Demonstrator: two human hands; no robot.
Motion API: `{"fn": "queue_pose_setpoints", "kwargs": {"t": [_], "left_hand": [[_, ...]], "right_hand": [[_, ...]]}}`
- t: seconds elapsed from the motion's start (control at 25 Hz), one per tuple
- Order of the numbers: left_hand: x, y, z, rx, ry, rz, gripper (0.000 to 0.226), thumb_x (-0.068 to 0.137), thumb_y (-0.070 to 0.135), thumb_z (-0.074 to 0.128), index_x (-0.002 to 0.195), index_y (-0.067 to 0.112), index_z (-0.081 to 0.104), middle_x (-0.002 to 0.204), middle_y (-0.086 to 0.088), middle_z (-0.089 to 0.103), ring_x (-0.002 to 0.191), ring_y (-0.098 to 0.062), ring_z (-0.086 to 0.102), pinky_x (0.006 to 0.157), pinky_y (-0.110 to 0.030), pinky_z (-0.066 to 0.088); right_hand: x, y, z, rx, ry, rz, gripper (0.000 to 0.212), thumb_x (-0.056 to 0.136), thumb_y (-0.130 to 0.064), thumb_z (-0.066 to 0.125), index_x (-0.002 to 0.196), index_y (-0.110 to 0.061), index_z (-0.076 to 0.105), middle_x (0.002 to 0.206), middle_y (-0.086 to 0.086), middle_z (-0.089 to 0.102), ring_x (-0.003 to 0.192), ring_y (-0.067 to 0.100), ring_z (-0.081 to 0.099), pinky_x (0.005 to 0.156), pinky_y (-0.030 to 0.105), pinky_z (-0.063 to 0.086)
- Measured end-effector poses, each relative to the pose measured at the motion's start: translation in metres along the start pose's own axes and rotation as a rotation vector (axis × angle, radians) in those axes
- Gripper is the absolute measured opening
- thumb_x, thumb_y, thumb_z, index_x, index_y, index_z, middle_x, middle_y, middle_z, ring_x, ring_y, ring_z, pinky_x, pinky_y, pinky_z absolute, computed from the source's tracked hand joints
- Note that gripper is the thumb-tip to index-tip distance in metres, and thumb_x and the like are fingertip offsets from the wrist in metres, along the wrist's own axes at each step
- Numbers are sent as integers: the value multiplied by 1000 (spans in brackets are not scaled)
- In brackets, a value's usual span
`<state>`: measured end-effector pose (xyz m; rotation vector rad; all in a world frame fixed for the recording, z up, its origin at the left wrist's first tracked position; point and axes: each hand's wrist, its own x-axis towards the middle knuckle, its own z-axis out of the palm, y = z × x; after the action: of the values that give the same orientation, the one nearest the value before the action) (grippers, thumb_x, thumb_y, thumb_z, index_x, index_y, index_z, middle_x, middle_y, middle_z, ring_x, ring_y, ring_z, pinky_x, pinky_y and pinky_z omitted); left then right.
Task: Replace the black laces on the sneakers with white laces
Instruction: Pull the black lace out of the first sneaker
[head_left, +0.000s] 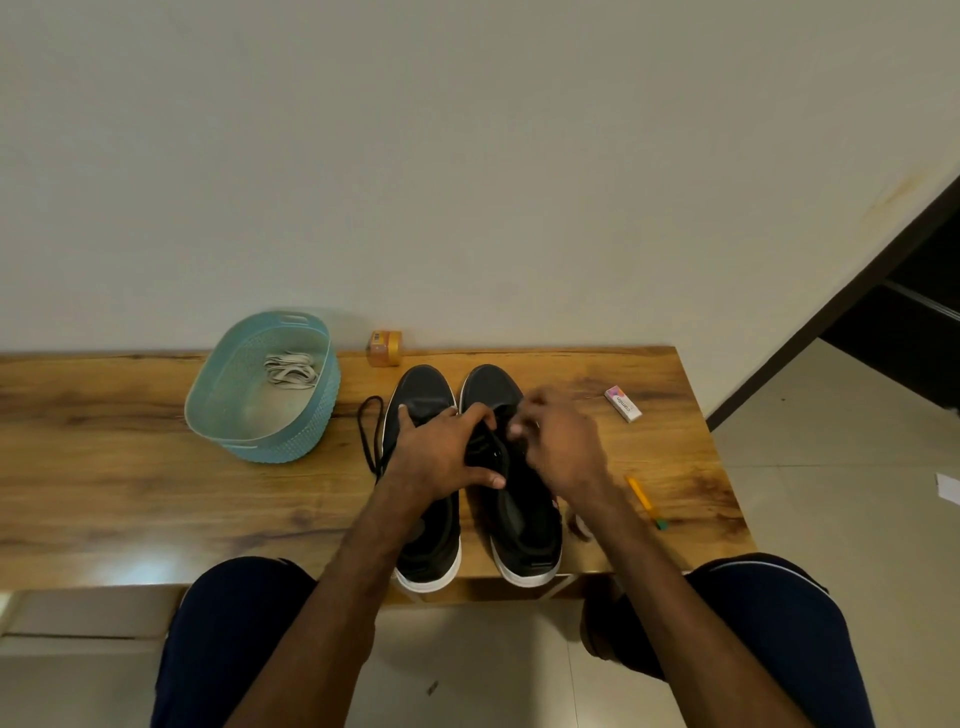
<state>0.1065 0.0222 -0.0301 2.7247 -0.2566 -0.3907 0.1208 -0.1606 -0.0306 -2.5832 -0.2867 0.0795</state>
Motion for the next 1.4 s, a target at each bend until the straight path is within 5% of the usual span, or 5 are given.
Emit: {"fn": "queue_pose_setpoints", "kwargs": {"t": [0.2,0.48,0.8,1.04,1.4], "left_hand": [[-1,-1,0,-8,-9,-12,67,69,65,74,121,41,39,130,7,60,126,-19,52,114,-72,1],[-1,3,0,-13,-5,-16,74,68,66,74,125,37,38,130,9,60,125,-19,55,112,-74,3],[-3,1,-1,-70,-11,-1,65,73,63,72,124,39,39,129,9,63,125,-18,55,114,-71,2],[1,13,3,-96,136,-38,31,99,42,50,126,27,44,109,8,66,107,-17,63,114,-58,28],[11,19,5,6,251,12,26,103,32,45,126,23,54,120,1,57,107,-18,57,90,-42,51]], "right_hand": [[9,36,-58,122,557,407,14,92,-20,69,103,-15,74,120,6,60,103,25,62,80,35,49],[-7,-13,7,-198,-224,-97,31,97,-29,56,127,-25,63,141,1,45,134,23,35,108,51,32],[14,20,-34,323,385,272,16,95,-29,65,105,-20,74,107,-2,70,86,5,59,73,30,49],[1,1,-11,-18,-59,230,65,96,-36,61,150,-16,31,154,7,34,142,31,28,108,54,39],[-12,4,-17,38,-371,183,42,87,-37,72,122,-21,55,109,-4,63,98,17,59,84,37,53]]}}
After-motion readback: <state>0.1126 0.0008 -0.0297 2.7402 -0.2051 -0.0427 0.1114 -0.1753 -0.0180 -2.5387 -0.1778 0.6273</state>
